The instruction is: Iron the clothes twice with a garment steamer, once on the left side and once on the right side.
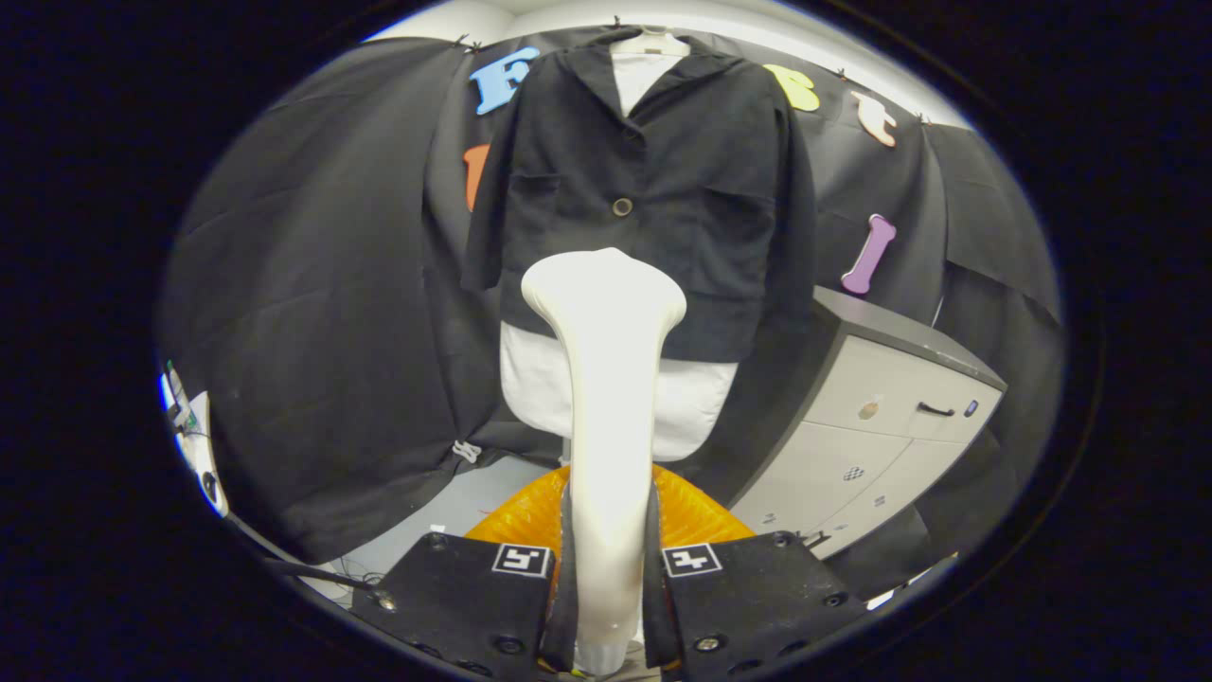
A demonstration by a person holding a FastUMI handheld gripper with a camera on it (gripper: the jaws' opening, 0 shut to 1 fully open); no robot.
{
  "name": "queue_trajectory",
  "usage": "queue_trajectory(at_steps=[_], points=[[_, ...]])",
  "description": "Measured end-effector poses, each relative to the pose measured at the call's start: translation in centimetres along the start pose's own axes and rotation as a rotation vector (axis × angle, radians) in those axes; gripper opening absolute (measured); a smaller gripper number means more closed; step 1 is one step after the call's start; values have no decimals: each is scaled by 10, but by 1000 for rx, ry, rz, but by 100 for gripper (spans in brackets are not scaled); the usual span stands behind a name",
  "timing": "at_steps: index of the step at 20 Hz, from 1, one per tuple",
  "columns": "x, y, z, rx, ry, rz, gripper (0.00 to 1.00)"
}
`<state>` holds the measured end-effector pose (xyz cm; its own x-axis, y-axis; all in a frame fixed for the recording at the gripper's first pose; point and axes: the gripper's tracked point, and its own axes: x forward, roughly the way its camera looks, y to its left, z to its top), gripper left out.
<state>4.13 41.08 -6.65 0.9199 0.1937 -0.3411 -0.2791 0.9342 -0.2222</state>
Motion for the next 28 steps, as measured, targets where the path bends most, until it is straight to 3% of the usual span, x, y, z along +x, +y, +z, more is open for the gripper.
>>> queue_trajectory(at_steps=[7,13,20,28], points=[[-24,-87,4,50,-8,-90,30],[-43,-144,-1,90,-13,-83,30],[-71,-242,2,140,-24,-142,30],[-82,-312,-22,153,4,-185,30]])
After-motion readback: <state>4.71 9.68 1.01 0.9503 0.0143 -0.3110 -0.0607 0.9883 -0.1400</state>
